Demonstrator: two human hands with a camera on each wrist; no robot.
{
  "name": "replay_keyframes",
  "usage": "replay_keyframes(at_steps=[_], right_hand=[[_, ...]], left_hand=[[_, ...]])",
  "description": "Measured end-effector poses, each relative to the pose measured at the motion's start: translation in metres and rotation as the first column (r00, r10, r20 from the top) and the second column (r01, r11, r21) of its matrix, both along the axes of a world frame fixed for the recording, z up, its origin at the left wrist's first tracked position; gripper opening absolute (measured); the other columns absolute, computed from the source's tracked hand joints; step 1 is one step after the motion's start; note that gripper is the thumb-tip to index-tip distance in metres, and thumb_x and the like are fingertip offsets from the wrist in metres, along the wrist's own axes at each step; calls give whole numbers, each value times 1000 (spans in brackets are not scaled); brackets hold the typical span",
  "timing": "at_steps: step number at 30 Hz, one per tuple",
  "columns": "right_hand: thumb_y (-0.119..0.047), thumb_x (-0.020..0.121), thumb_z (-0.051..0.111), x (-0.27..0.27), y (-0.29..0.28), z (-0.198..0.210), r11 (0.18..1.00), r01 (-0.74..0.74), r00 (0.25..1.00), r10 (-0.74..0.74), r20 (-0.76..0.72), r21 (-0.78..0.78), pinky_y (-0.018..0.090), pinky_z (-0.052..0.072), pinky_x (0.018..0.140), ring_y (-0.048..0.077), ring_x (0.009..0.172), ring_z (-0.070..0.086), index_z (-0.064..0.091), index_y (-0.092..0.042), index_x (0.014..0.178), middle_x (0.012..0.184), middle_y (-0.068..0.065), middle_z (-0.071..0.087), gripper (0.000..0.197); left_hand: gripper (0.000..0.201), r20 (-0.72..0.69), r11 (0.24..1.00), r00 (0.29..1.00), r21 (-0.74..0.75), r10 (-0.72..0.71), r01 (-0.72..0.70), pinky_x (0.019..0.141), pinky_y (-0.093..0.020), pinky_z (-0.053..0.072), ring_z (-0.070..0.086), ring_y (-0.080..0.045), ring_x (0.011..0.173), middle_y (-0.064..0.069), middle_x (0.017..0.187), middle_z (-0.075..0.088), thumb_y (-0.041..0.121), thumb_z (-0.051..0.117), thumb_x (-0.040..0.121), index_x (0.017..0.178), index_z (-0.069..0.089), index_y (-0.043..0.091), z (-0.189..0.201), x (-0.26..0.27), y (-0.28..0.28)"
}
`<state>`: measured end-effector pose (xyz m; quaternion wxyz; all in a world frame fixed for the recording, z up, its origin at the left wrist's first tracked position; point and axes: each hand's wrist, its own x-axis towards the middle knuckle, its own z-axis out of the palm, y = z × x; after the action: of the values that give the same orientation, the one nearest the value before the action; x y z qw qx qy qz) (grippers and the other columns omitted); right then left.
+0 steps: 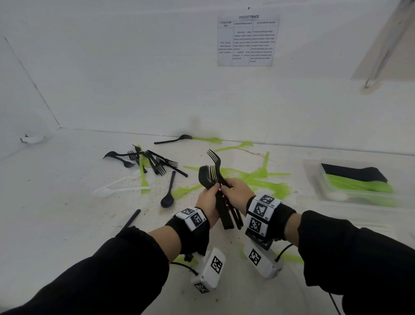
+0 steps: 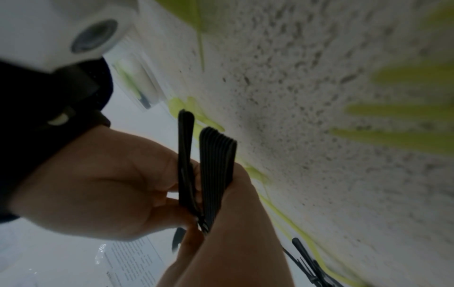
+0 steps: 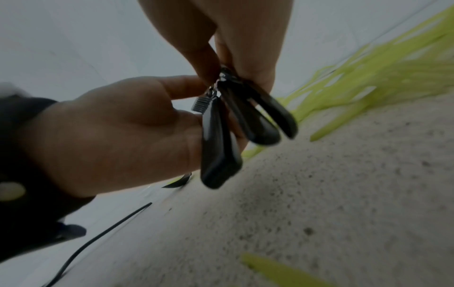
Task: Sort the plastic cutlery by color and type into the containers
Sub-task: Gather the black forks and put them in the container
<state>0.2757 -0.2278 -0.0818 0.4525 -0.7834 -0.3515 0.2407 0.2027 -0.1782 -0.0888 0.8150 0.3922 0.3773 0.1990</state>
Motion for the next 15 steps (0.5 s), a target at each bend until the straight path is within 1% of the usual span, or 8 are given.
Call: replay_keyframes(at_steps=[1,3,5,7,9,11,13,15], right_hand=[[-9,93,44,0,1,0,1000,4,1000,-4,4,-6,29,46,74,25,87,58,64,-12,112,88,7,67,28],[-9,93,42,4,1,-3,998,63,998,-63,-15,-1,26,38,59,23,74,52,61,-15,103,66,-2,53,22],[-9,94,41,6,1,-3,993,118,992,-117,-38,6,27,36,56,21,62,48,57,-16,101,61,-3,46,18],[-9,94,43,6,-1,-3,990,137,990,-136,-37,23,28,39,61,18,63,47,56,-15,109,67,-5,47,21],[-9,93,47,3,-5,-4,990,135,988,-132,-75,37,32,42,73,20,77,50,52,-12,120,78,-5,51,28],[-8,93,47,-1,-8,-6,994,106,990,-104,-92,13,34,43,76,21,81,51,52,-13,116,82,-3,53,24],[-8,94,44,-7,-12,-6,997,63,997,-65,-40,-52,31,42,78,24,85,57,53,-13,114,89,0,60,22],[-9,95,42,-10,-13,-5,991,46,997,-38,61,-125,26,40,83,26,103,57,54,-8,120,110,8,63,28]], left_hand=[[29,6,999,999,13,37,-37,72,-37,52,63,-26,83,-19,105,63,21,40,100,119,56,5,-1,1,1],[21,-8,994,995,51,96,-95,66,-35,51,59,-26,73,-17,93,61,18,42,100,105,57,4,-3,2,4],[18,-27,990,992,71,122,-120,59,-32,44,49,-20,62,-8,75,52,17,43,99,88,53,7,-4,3,7],[21,-33,985,989,98,143,-139,57,-32,43,46,-18,59,-5,70,48,18,44,99,81,50,9,-6,3,9],[21,-30,977,985,134,170,-165,56,-32,43,47,-18,59,-5,70,48,19,44,99,82,50,9,-6,3,11],[19,-25,972,982,149,185,-179,59,-34,45,48,-19,60,-7,72,50,19,46,98,83,51,9,-7,2,12],[15,-38,966,981,181,192,-182,72,-39,52,59,-28,71,-12,81,59,19,50,97,86,55,9,-8,3,10],[11,-43,961,978,200,202,-190,89,-50,51,64,-36,93,-22,100,65,17,54,94,88,58,10,-10,3,9]])
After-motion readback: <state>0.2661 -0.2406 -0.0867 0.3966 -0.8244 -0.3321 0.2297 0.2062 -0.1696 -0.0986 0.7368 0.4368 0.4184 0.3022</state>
